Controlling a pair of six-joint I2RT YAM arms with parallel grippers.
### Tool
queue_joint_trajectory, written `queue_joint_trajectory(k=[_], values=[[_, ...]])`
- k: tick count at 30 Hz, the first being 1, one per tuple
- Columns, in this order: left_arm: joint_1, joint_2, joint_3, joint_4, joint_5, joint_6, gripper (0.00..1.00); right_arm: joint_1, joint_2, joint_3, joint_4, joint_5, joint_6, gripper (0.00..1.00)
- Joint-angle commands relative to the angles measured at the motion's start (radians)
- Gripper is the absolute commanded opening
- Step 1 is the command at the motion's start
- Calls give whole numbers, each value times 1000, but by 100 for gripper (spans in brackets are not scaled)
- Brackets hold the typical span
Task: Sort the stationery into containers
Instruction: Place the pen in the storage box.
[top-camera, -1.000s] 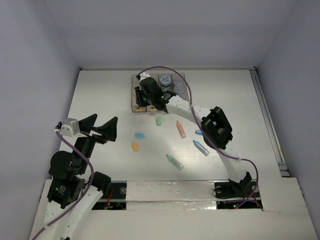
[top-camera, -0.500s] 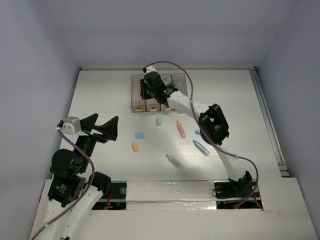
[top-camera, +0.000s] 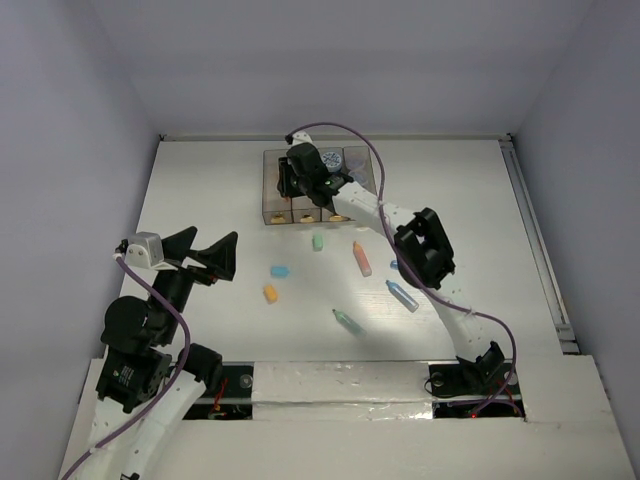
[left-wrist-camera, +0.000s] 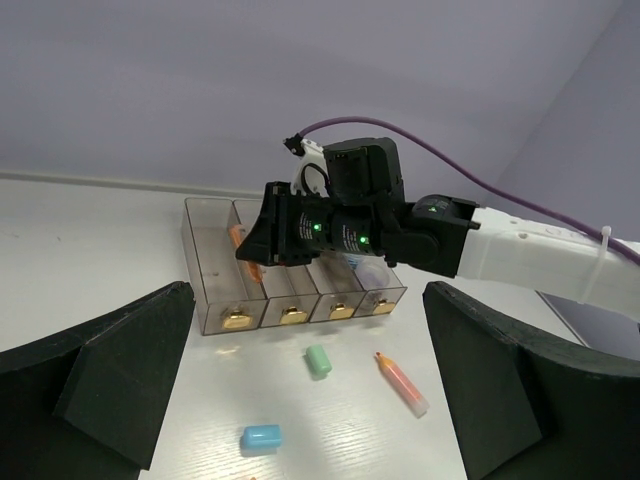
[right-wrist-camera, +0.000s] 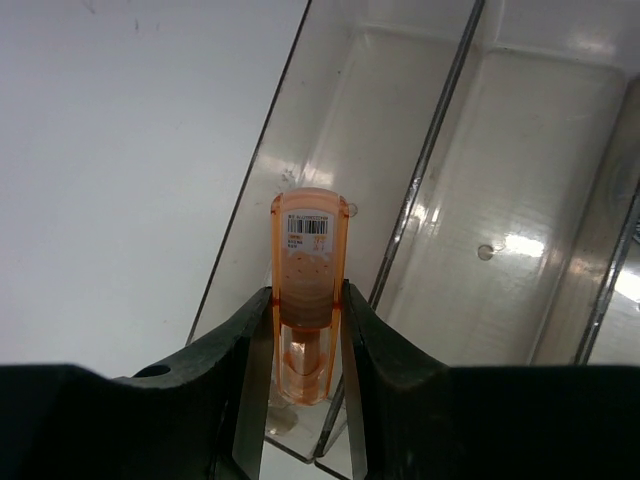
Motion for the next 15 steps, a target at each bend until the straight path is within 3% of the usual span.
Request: queue_joint_trajectory(k=[1, 8, 15], values=[[3, 17, 22, 44, 6, 10, 99, -17, -35, 2, 43, 52, 20, 29], [3, 24, 22, 47, 12, 10, 99, -36, -82, -93, 49, 94, 23, 35], [3, 24, 23, 49, 12, 10, 99, -54, -162, -189, 86, 132, 29, 60]])
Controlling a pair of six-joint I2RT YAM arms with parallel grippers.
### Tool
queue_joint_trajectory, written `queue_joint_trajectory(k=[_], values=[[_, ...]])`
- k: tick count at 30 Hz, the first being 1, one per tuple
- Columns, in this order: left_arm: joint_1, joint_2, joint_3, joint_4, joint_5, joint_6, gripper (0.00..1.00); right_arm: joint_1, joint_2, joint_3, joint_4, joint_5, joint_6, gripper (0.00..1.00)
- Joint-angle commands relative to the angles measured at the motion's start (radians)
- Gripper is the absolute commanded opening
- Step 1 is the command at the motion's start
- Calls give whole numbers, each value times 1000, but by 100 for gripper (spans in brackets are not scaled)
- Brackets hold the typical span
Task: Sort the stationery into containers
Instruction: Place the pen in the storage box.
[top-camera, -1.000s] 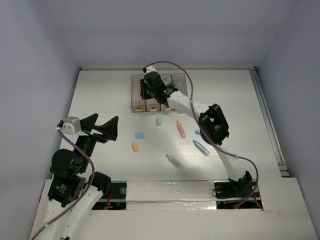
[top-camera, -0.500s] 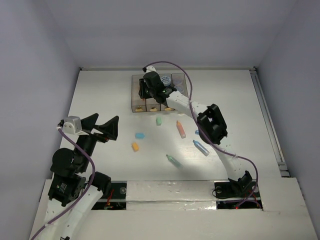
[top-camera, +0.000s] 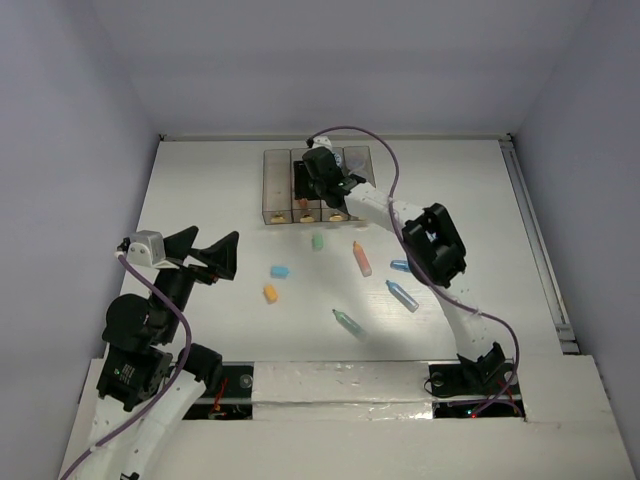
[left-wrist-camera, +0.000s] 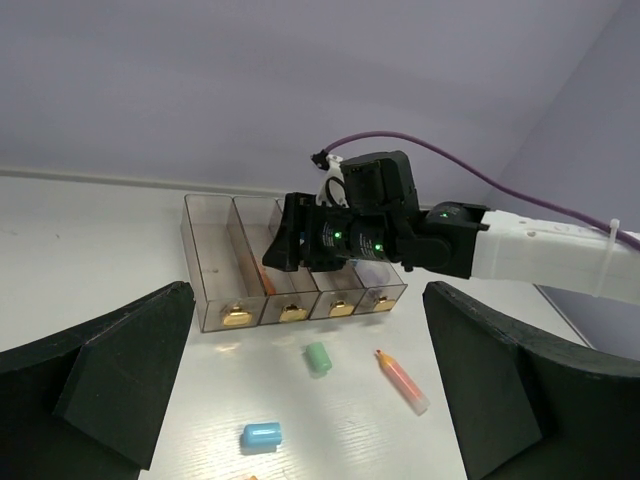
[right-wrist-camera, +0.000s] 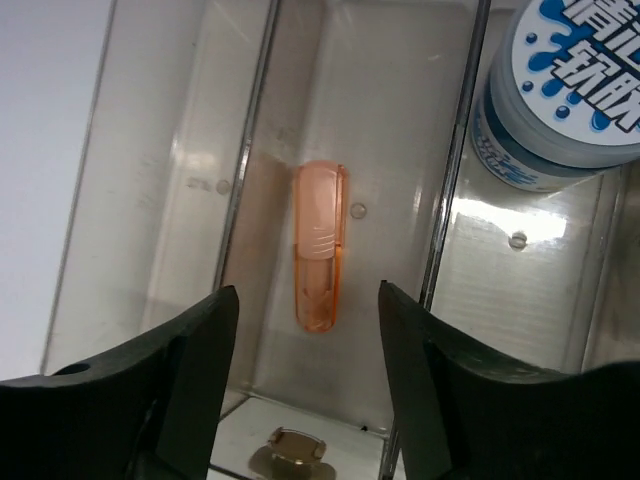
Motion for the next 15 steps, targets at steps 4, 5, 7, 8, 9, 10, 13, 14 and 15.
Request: queue_joint_trajectory(k=[4, 5, 7, 8, 9, 10, 13, 14, 15], values=[[3, 10, 22, 47, 10, 12, 99, -5, -168, -72, 69, 67, -25, 75], [3, 9, 22, 47, 10, 12, 99, -5, -190, -88, 73, 75, -31, 75], [3, 6, 22, 46, 7, 10, 99, -5, -239, -173, 101, 99, -57, 74], [3, 3, 22, 46, 7, 10, 99, -5, -297, -210, 109, 107, -69, 70], [3, 1, 22, 46, 7, 12, 99, -5, -329, -293, 116, 114, -97, 69], [3, 0, 22, 44, 7, 12, 99, -5, -362, -336, 118, 131, -114, 66], [3, -13, 24, 43, 7, 13, 99, -27, -503, -533, 78, 168, -157, 61], [3, -20, 24, 43, 7, 12, 99, -27, -584, -587, 63, 170, -161, 60], [3, -23, 24, 43, 7, 12, 99, -42, -625, -638, 43, 173, -157, 59]])
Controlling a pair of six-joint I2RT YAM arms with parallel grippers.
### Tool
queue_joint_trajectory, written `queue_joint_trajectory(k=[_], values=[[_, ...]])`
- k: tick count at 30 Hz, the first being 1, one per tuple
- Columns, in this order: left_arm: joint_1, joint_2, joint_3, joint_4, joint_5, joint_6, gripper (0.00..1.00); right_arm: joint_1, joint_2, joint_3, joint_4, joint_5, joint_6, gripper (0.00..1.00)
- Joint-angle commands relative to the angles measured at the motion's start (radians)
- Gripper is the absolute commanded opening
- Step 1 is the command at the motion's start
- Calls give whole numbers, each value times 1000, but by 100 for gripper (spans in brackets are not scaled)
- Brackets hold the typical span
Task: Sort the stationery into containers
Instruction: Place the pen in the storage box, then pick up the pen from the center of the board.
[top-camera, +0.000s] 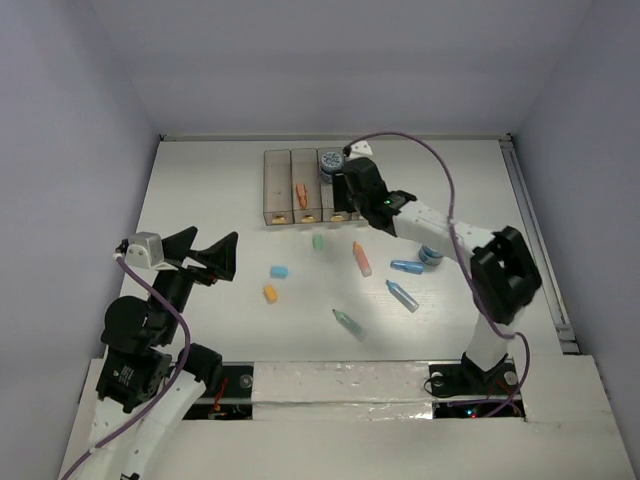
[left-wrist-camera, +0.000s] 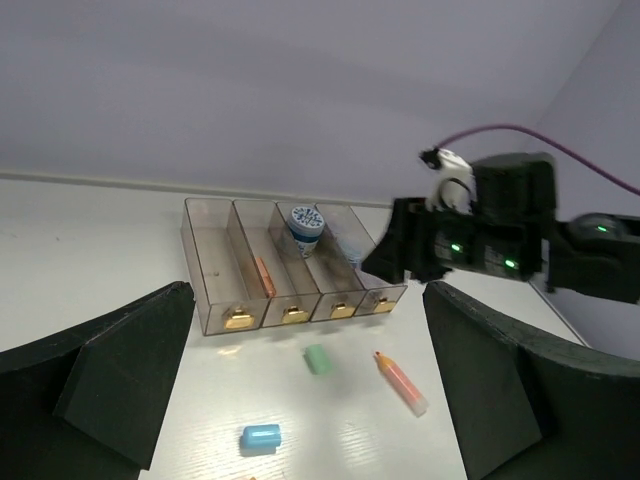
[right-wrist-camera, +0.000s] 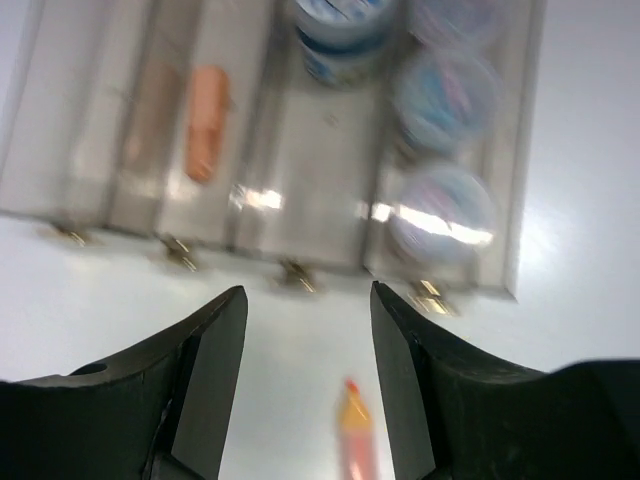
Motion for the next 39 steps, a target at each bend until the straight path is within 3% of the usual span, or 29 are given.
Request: queue_joint_trajectory(k=[1, 6, 9, 10, 13, 17, 21, 27, 39], values=[[3, -22, 23, 43, 6, 13, 99, -40, -178, -218, -61, 76, -36, 58], [-17, -40, 25, 44, 8, 11, 99, -75, -409, -437, -218, 78, 104, 55], [-35, -51, 25, 41, 6, 10, 99, -100, -456, -526, -247, 58, 187, 64], [-35, -54, 23, 43, 6, 11, 99, -109, -469, -541, -256, 48, 201, 74], [-45, -65, 23, 40, 0, 10, 99, -121, -479, -573, -261, 39, 218, 80], [-54, -77, 25, 35, -6, 10, 99, -140, -460, -578, -266, 27, 168, 80], [-54, -82, 25, 35, -9, 11, 99, -140, -430, -549, -282, -30, -14, 80], [-63, -77, 26, 35, -9, 13, 99, -140, -372, -460, -374, -73, -146, 79], [-63, -66, 26, 37, -11, 14, 99, -169, -141, -303, -542, -85, -206, 76]])
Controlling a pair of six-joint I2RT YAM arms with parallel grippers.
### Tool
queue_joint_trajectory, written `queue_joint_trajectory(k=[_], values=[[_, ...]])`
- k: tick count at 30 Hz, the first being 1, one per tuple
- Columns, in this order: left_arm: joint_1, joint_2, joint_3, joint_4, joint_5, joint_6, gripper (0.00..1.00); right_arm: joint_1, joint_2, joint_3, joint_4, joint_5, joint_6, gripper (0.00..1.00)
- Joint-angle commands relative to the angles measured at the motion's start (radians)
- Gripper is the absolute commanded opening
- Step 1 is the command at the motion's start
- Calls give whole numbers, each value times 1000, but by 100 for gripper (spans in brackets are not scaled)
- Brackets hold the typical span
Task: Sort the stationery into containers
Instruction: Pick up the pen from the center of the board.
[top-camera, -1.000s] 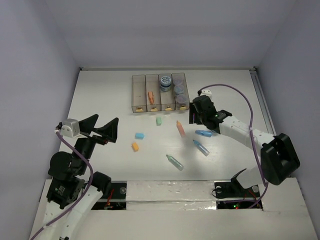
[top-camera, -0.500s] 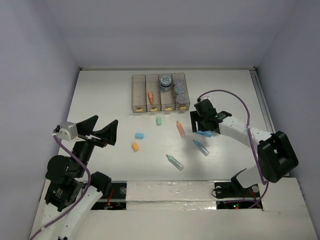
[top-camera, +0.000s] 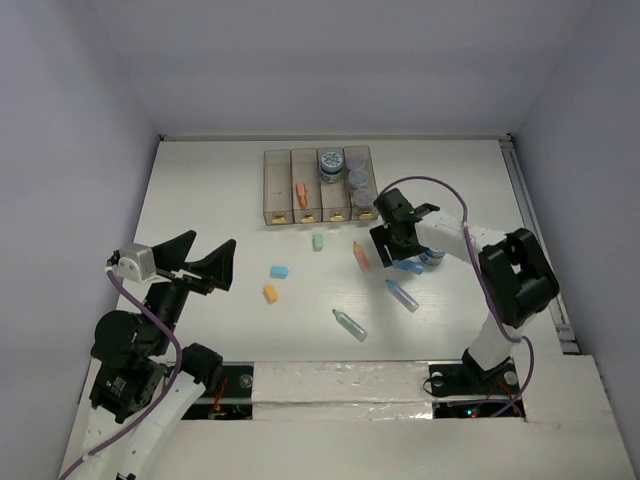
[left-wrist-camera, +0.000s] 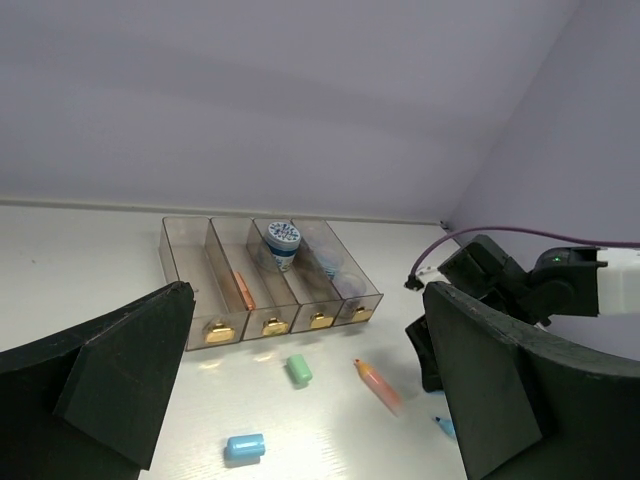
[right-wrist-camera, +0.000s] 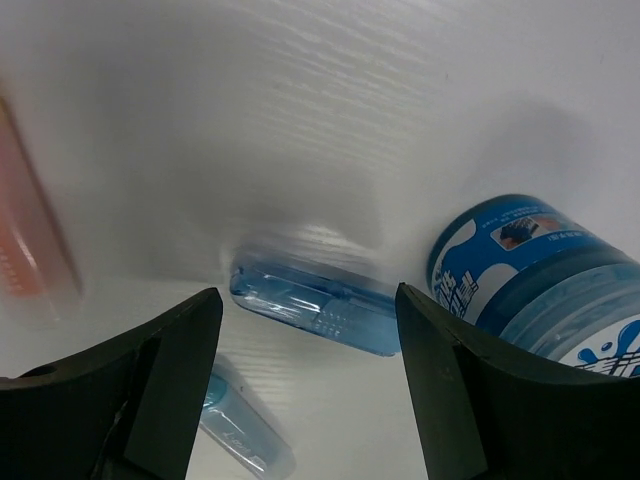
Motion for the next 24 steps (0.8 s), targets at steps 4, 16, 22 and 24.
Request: queue_joint_trajectory(k=[4, 16, 22, 24], values=[[-8, 7, 27, 37, -2, 10, 99, -49, 18, 51, -110, -12, -37, 75], [-17, 4, 28, 37, -8, 10, 99, -89, 109, 74, -151, -157, -90, 75], [-17, 0, 28, 34, -13, 11, 99, -98, 115, 78, -150, -176, -91, 59], [-17, -2, 28, 34, -14, 13, 99, -98, 115, 75, -150, -162, -89, 54]])
